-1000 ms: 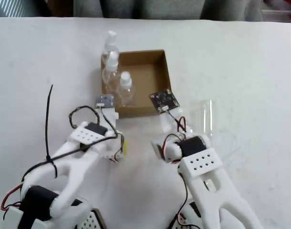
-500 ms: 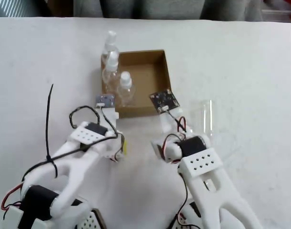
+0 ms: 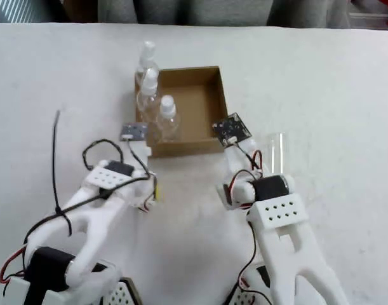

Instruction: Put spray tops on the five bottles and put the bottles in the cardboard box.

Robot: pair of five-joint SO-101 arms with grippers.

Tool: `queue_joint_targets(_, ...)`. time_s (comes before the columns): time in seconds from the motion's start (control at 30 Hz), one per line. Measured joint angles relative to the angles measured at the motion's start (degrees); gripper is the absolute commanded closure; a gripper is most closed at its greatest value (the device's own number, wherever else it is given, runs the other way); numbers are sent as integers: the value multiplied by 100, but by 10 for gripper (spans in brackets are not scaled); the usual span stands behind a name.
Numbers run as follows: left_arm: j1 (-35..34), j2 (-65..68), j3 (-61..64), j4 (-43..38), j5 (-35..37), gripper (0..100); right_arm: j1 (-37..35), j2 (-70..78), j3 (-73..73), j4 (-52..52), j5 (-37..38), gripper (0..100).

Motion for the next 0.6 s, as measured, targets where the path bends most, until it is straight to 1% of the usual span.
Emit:
queue_joint_targets(0.1,-220,0,0,0,-79,978,44,0,-44,0,167,823)
queue_joint_targets(0.27,-255,0,0,0,-114,978,308,132,-325,0,299,748)
queue_joint_targets(0.37,-255,0,0,0,-114,978,484,686,-677,0,466,752)
queue_joint_targets(0.5,-255,0,0,0,-114,978,492,1820,-1231,0,527,758)
queue_joint_targets(0.6,-255,0,0,0,-114,978,492,2409,-1495,0,527,758)
